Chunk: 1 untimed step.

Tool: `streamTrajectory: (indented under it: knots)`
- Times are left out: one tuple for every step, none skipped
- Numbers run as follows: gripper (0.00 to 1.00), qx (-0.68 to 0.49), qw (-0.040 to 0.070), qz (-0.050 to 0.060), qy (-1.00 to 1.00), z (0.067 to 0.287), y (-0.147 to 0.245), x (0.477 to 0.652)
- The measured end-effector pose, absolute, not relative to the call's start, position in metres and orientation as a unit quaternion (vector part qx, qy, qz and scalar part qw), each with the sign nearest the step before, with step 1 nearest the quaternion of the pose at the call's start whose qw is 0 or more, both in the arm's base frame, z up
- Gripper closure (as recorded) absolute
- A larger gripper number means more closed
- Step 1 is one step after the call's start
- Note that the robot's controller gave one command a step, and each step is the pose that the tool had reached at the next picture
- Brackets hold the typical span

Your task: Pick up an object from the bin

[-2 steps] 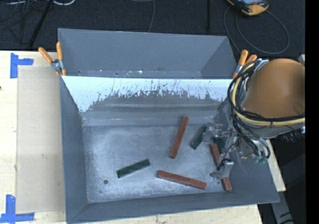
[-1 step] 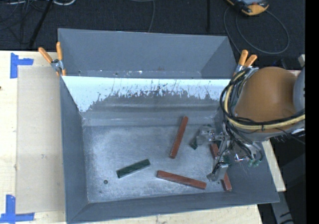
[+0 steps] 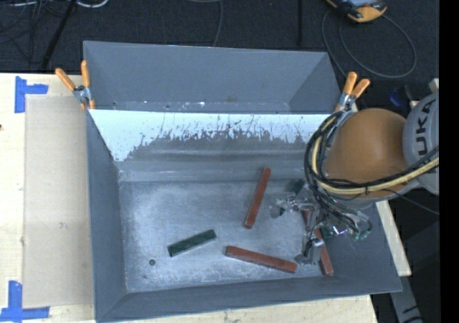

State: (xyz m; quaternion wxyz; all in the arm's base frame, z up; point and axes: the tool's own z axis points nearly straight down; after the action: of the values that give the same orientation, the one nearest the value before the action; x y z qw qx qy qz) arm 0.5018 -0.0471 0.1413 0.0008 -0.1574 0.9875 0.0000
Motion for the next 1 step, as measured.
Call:
streamTrajectory:
  knots:
    - [0.0, -0.233, 0.0, 0.0, 0.973, 0.1031, -0.0149, 0.4884]
